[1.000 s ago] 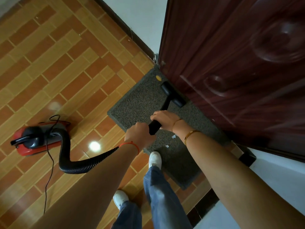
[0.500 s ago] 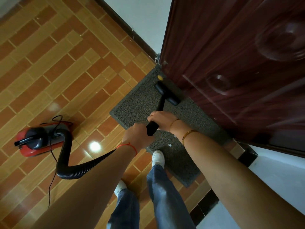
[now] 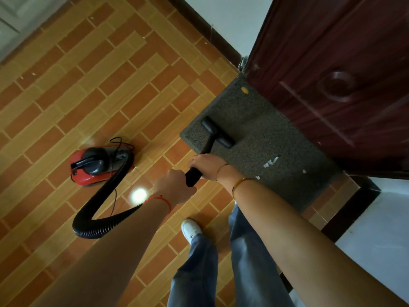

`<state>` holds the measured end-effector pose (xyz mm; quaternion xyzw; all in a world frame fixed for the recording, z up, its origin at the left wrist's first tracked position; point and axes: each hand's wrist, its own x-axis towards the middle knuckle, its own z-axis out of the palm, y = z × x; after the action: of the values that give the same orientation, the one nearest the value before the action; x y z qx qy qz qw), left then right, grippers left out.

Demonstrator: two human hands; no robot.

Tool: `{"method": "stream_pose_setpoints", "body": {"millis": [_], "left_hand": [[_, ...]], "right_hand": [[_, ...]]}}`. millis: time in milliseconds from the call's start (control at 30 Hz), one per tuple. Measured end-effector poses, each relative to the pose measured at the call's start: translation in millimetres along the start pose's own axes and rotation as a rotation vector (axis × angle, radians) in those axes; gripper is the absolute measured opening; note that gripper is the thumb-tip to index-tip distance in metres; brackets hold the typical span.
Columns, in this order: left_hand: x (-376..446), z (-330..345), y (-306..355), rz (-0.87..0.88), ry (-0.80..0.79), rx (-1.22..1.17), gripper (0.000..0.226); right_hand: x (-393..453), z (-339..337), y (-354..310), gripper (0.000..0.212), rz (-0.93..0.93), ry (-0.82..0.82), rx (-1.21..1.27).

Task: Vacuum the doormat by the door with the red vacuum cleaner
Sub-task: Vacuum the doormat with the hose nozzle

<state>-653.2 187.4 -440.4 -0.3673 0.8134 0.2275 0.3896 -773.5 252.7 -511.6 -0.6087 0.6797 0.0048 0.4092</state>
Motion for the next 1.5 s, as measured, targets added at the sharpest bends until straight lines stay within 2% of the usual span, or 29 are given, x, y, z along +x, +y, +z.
{"method": "stream_pose_setpoints", "body": {"millis": [333, 633, 900, 1167, 1500], "left_hand": [[-36.6, 27.8, -93.0, -0.026, -0.011, 0.043, 0.021], [-30.9, 31.7, -99.5, -0.022, -0.007, 0.019, 0.019], [5.2, 3.6, -50.5, -0.012, 0.017, 0.057, 0.022], [63.4, -45.4, 50.2, 0.032, 0.016, -0.026, 0.018], [125.6, -99.0, 160.7, 0.042, 0.022, -0.081, 0.015]], "right_hand": [[27.4, 46.3, -91.5, 0.014, -0.011, -0.023, 0.012], [36.1, 52.0, -91.3, 0.016, -0.027, -0.012, -0.027], [37.9, 20.5, -34.5, 0.016, 0.008, 0.019, -0.012], [24.9, -45.4, 77.1, 0.012, 0.053, 0.037, -0.031], [14.4, -115.8, 194.7, 0.008, 0.102, -0.015, -0.055]]}}
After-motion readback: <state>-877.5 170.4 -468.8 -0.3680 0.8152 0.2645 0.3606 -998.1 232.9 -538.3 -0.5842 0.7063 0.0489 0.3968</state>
